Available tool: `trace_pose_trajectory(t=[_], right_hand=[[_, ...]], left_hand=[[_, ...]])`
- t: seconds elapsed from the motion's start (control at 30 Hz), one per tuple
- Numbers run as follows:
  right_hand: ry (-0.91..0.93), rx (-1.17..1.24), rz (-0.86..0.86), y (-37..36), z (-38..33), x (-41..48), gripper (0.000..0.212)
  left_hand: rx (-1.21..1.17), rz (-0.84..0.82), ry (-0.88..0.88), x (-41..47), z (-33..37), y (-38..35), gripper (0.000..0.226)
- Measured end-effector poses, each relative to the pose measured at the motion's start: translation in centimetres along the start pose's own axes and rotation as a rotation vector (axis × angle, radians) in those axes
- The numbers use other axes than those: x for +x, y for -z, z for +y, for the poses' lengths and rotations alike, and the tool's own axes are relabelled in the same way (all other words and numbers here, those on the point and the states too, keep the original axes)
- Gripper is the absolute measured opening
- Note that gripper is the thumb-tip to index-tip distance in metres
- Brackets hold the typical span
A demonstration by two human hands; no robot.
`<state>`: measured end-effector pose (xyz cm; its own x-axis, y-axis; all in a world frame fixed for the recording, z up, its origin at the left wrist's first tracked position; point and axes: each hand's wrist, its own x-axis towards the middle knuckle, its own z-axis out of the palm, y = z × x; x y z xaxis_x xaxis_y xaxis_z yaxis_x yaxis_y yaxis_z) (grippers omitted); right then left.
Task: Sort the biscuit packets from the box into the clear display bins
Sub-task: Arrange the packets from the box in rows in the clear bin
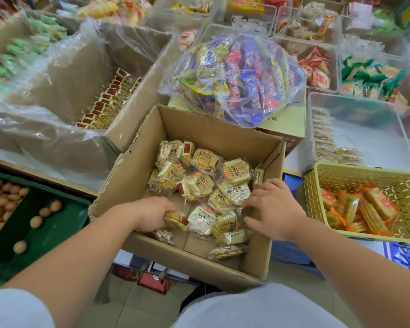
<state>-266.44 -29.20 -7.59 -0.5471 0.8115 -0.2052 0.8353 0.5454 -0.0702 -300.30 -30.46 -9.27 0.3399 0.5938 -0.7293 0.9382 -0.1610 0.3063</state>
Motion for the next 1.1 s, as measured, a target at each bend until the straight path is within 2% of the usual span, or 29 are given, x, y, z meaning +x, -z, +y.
trace_pose_trajectory(t=[0.17, 0.3, 0.43, 0.5, 0.57, 0.7, 0.93, 1.03, 1.1], right_hand=[[-0.013, 0.001, -0.006, -0.1, 0.0, 0.0, 0.052], [-0.015, 0.002, -0.014, -0.1, -0.1, 0.0, 0.053], [-0.02, 0.01, -0.003, -0.1, -0.1, -0.1, 0.052], [-0.021, 0.012, 0.007, -0.2, -0.2, -0.1, 0.051], [-0.018, 0.006, 0.014, -0.2, -0.2, 0.0, 0.051], [-0.019, 0.004, 0.034, -0.3, -0.1, 0.0, 0.048], [-0.003, 0.012, 0.05, -0.1, -0.2, 0.0, 0.045], [0.006, 0.02, 0.045, -0.2, -0.1, 0.0, 0.047], [0.016, 0.019, 0.048, -0.4, 0.1, 0.0, 0.048]], left_hand=[[0.092, -0.196, 0.087, 1.2, 0.9, -1.1, 0.058], [0.194, -0.241, 0.139, 2.7, 1.2, -1.3, 0.075], [0.193, -0.287, 0.256, 4.1, 1.5, -1.9, 0.096], [0.229, -0.281, 0.286, 4.1, 1.8, -2.1, 0.091], [0.241, -0.261, 0.29, 3.9, 2.0, -1.9, 0.077], [0.161, -0.216, 0.282, 3.5, 1.7, -0.9, 0.06], [-0.278, 0.006, 0.202, 2.2, 0.9, 0.1, 0.037], [-0.562, 0.073, 0.167, 0.6, 1.1, 1.1, 0.04], [-0.791, 0.166, 0.161, -0.6, 1.6, 1.6, 0.027]])
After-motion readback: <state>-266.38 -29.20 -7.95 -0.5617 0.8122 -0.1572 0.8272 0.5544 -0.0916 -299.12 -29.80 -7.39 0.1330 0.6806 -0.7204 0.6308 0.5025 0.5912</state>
